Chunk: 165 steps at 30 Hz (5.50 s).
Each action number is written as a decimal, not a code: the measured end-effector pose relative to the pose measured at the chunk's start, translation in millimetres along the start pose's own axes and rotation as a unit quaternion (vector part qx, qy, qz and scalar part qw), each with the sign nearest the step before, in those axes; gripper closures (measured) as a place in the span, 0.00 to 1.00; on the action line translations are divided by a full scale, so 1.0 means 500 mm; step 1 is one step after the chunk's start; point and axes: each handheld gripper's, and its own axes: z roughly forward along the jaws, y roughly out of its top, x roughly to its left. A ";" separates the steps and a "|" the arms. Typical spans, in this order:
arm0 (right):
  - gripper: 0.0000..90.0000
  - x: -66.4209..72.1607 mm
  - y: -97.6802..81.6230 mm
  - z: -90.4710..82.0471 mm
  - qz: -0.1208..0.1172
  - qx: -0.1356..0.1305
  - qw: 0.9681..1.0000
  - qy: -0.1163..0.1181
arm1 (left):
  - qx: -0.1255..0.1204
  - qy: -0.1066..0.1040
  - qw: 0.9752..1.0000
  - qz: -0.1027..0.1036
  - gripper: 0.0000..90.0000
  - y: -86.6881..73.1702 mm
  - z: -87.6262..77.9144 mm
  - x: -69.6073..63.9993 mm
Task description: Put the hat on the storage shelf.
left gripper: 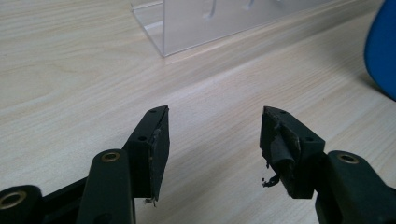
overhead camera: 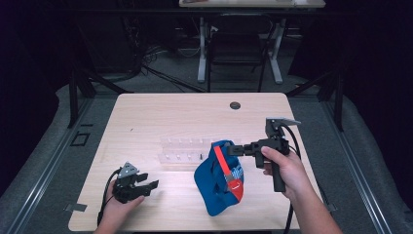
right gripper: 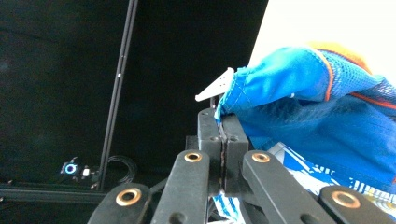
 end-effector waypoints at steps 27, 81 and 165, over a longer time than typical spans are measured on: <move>1.00 0.076 0.055 0.004 -0.015 -0.032 0.999 0.033 | -0.020 -0.020 0.999 0.018 0.48 0.010 -0.004 -0.038; 1.00 0.116 0.201 0.103 0.010 -0.112 0.993 0.036 | -0.015 -0.022 0.999 0.028 0.48 0.013 0.004 -0.037; 1.00 -0.024 0.169 0.117 0.020 -0.097 0.987 -0.128 | -0.016 -0.019 0.999 0.026 0.48 0.014 0.007 -0.037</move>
